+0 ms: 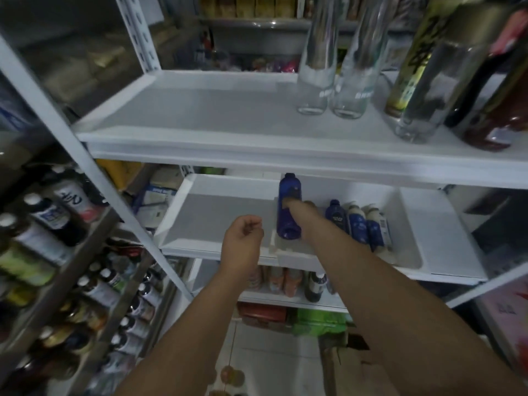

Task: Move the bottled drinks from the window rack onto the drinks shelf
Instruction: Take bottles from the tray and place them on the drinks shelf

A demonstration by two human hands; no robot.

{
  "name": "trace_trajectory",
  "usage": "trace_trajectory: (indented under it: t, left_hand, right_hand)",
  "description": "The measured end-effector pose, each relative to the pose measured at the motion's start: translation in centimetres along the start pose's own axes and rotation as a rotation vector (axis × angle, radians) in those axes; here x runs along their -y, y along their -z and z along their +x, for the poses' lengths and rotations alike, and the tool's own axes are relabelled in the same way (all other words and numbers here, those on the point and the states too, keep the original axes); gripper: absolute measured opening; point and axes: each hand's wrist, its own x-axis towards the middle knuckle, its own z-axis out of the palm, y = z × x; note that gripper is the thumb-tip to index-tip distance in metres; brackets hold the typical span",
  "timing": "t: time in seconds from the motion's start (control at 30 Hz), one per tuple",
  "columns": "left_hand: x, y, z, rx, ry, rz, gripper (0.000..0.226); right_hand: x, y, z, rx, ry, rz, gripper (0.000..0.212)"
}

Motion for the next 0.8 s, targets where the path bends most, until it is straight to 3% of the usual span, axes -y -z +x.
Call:
trace_trajectory:
  t: [0.17,0.3,0.43,0.53,0.63,0.73,0.8]
  left_hand:
    - [-3.3,4.2,-0.9,-0.025,0.067,0.030,0.011]
    - [-5.1,9.2,-2.3,0.000,0.269,-0.176,0.016]
    - [-5.1,16.7,-5.6,-0.037,0.266,-0.495,0.017]
    - [-5.6,23.6,-9.9,-0.109,0.118,-0.600,0.019]
    - [-7.3,30.6,-14.5,-0.318,-0.135,-0.450,0.031]
    - [-10.3,37.7,-18.9,-0.567,-0.321,-0.323,0.029]
    - [-12.2,42.0,-21.8,-0.722,-0.403,-0.237,0.040]
  right_hand:
    - [0.3,-2.1,-7.7,0.295,0.040,0.402,0.020]
    - [-0.2,-6.2,-12.9,0.569,-0.075,0.462,0.051]
    - [-0.6,-12.4,-17.4,0.907,-0.142,0.395,0.050]
    - [-0.1,-17.8,-21.4,1.207,-0.154,0.319,0.058]
    - [1.2,-23.8,-27.1,1.468,-0.078,0.133,0.075]
    - [2.4,-30.3,-34.1,1.493,0.275,-0.083,0.086]
    - [2.5,-34.4,-38.8,1.461,0.470,-0.147,0.065]
